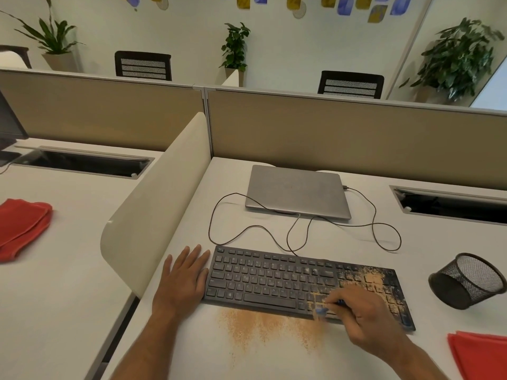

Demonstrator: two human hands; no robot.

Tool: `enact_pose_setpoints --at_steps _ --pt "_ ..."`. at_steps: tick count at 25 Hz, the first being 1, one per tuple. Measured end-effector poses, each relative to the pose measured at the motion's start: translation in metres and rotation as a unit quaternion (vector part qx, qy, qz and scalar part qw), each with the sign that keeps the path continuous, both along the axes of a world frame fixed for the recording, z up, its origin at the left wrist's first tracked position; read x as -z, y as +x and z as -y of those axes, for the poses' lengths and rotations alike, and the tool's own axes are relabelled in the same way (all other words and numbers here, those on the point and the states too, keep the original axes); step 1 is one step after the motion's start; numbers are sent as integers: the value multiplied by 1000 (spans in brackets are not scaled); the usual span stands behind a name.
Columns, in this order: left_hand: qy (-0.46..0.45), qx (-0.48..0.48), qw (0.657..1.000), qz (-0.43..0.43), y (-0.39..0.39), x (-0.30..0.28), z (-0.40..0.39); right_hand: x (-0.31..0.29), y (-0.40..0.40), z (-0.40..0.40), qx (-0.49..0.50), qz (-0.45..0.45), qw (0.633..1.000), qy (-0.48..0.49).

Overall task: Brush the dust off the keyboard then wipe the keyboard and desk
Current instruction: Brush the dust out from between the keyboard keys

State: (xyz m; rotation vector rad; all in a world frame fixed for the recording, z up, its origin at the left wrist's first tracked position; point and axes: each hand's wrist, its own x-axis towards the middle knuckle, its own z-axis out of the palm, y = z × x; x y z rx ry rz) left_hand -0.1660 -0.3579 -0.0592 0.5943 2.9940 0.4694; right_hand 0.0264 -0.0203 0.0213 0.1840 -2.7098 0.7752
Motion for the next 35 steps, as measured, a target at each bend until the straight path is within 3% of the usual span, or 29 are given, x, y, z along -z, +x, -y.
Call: enact_pose_setpoints --at_steps 18,22,35 --pt "0 2 1000 -2 0 -1 0 0 5 6 0 -13 1000 -24" --pt "7 3 1000 -1 0 1 0 1 0 9 -4 8 1000 9" --pt "-1 0 1000 1 0 -1 -1 -5 -8 6 71 2 997 21"
